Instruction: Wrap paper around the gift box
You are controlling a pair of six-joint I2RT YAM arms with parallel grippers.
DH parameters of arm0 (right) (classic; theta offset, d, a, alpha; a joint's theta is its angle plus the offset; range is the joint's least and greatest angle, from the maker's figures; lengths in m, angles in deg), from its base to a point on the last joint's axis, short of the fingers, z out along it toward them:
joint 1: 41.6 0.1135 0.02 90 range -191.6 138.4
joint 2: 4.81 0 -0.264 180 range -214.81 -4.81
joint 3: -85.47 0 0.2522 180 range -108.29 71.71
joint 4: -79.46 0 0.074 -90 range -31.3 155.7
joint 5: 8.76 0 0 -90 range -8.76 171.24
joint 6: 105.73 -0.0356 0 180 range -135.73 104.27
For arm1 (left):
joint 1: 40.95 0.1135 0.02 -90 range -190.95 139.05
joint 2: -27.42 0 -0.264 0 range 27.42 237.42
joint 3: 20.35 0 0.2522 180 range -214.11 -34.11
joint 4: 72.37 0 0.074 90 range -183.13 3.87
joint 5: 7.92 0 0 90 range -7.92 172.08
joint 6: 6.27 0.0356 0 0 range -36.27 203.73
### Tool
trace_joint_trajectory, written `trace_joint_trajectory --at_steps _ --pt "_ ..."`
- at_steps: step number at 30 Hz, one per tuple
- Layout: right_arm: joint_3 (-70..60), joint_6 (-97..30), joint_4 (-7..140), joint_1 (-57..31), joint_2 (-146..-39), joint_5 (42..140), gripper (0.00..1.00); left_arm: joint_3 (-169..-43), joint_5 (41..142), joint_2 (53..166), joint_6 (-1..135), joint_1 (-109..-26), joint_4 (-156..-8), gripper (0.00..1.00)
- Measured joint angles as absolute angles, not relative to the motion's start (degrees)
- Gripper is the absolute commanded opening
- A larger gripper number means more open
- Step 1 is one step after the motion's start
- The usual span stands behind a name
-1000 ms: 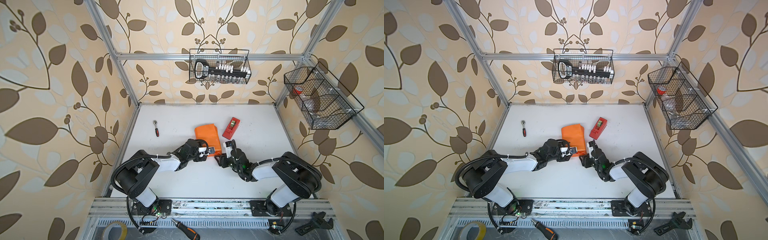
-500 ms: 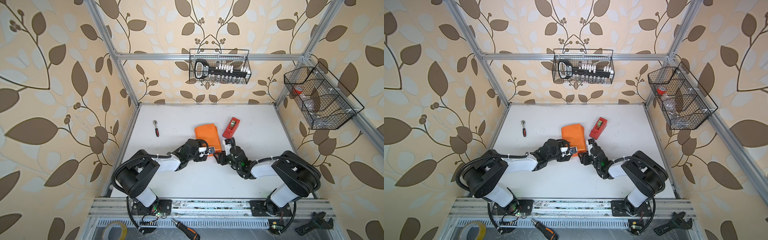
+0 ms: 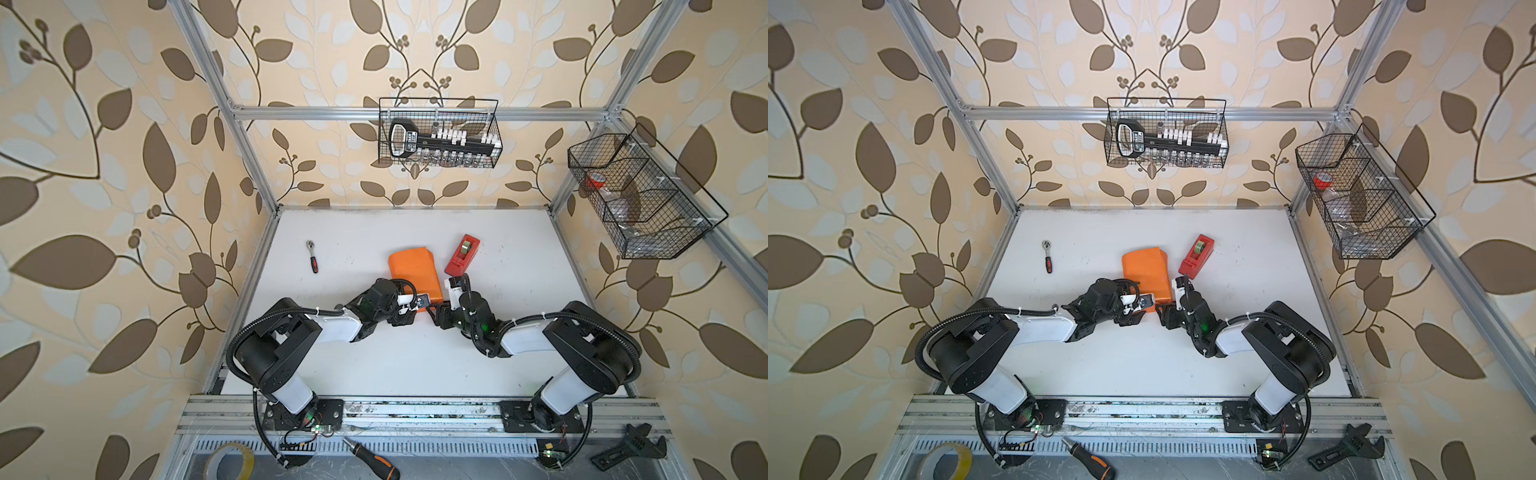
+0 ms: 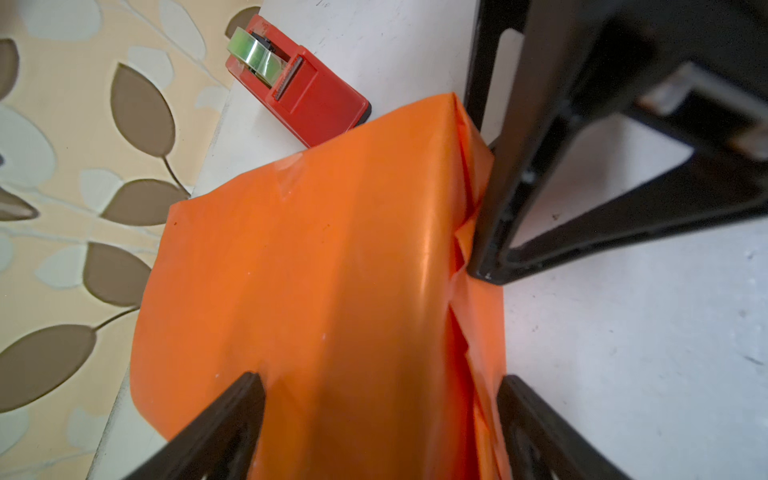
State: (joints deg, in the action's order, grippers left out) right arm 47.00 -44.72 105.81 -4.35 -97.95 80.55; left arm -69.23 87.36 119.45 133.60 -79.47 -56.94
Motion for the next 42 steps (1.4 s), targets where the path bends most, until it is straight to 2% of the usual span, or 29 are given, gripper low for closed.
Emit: trace_joint_trajectory --at_steps 6,11,16,23,31,36,42 --pt "47.0 -44.7 105.6 -4.4 -97.7 80.5 0.65 -69.3 87.0 119.8 133.8 -79.5 -56.0 0.74" --pt "47.5 -44.7 103.9 -4.9 -94.2 80.6 0.67 -69.3 87.0 119.8 133.8 -79.5 -55.9 0.74" --pt "49.4 -44.6 99.3 -6.3 -85.9 80.7 0.68 -69.3 87.0 119.8 133.8 -79.5 -55.9 0.74" --pt "47.5 -44.5 86.4 -16.0 -75.3 86.0 0.68 -69.3 87.0 119.8 133.8 -79.5 -55.8 0.73" --pt "35.2 -46.1 74.9 -27.0 -78.1 93.3 0.65 -69.3 87.0 119.9 133.9 -79.5 -55.6 0.72" --pt "28.3 -47.9 71.7 -32.1 -84.2 96.7 0.63 -69.3 86.8 120.2 133.9 -79.5 -55.0 0.72" --pt "19.7 -49.6 68.2 -33.9 -93.4 99.9 0.54 -69.3 86.8 120.2 133.9 -79.5 -55.0 0.72"
